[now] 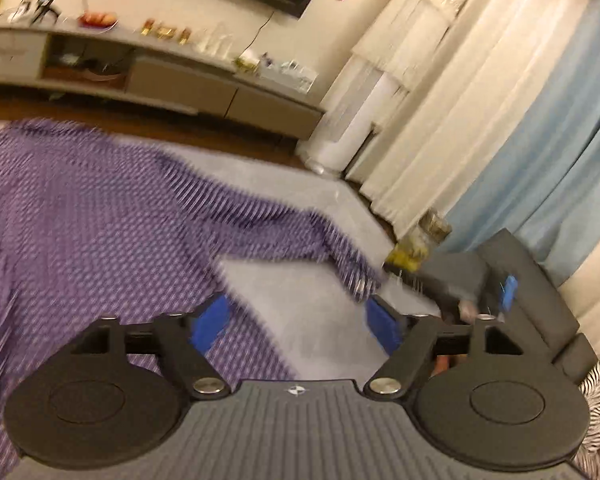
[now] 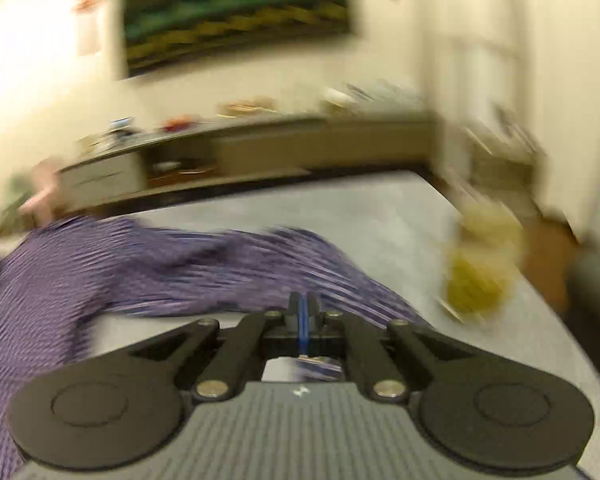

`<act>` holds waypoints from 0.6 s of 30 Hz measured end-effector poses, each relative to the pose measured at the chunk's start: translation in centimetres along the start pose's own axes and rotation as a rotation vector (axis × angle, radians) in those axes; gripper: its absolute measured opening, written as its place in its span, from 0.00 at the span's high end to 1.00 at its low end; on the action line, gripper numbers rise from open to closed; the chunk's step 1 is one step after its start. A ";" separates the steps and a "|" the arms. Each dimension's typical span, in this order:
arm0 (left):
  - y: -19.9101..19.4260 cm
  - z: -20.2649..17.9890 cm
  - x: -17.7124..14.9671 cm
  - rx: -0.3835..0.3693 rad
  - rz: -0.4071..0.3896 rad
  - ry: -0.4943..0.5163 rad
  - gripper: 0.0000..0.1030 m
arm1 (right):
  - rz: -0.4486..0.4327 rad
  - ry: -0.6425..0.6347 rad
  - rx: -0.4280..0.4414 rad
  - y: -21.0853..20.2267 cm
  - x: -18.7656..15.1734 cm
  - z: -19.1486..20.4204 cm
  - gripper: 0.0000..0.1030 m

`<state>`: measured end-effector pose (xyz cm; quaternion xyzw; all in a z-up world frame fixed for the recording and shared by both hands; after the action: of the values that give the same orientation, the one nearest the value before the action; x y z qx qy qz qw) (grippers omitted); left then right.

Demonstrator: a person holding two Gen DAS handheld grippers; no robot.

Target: Fold clothes

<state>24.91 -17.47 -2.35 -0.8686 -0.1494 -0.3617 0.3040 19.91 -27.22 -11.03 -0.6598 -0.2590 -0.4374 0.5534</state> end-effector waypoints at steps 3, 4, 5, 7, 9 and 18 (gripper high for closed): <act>4.8 -0.4 1.7 -0.044 0.037 -0.038 0.15 | -0.025 -0.003 -0.056 -0.5 0.5 -0.7 0.91; 6.0 -0.4 1.8 -0.054 0.049 -0.054 0.15 | -0.002 0.015 -0.088 0.8 0.0 -2.1 0.72; 7.2 -0.6 1.8 -0.056 0.061 -0.061 0.15 | 0.021 0.032 -0.121 2.1 -0.5 -3.6 0.47; 9.5 -1.0 1.9 -0.057 0.086 -0.067 0.15 | 0.067 0.067 -0.185 4.7 -1.5 -6.5 0.43; 11.7 -1.7 1.7 -0.053 0.109 -0.053 0.15 | 0.113 0.064 -0.162 6.8 -2.5 -8.0 0.44; 18.3 -4.0 1.7 -0.045 0.179 0.030 0.15 | 0.088 -0.218 -0.131 5.3 -4.4 -4.9 1.00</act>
<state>32.71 -34.09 -6.57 -0.8795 -0.0583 -0.3496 0.3176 20.72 -32.61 -17.42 -0.7490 -0.2592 -0.3543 0.4962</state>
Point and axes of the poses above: each gripper's, at about its wrist camera, not at the fingertips, and y roughly the way its jaws point, z to its left, x to its top, the point moved 6 cm from there along y, roughly the way its jaws point, and after that the axes turned 11 degrees about -x, right-handed, at the moved point
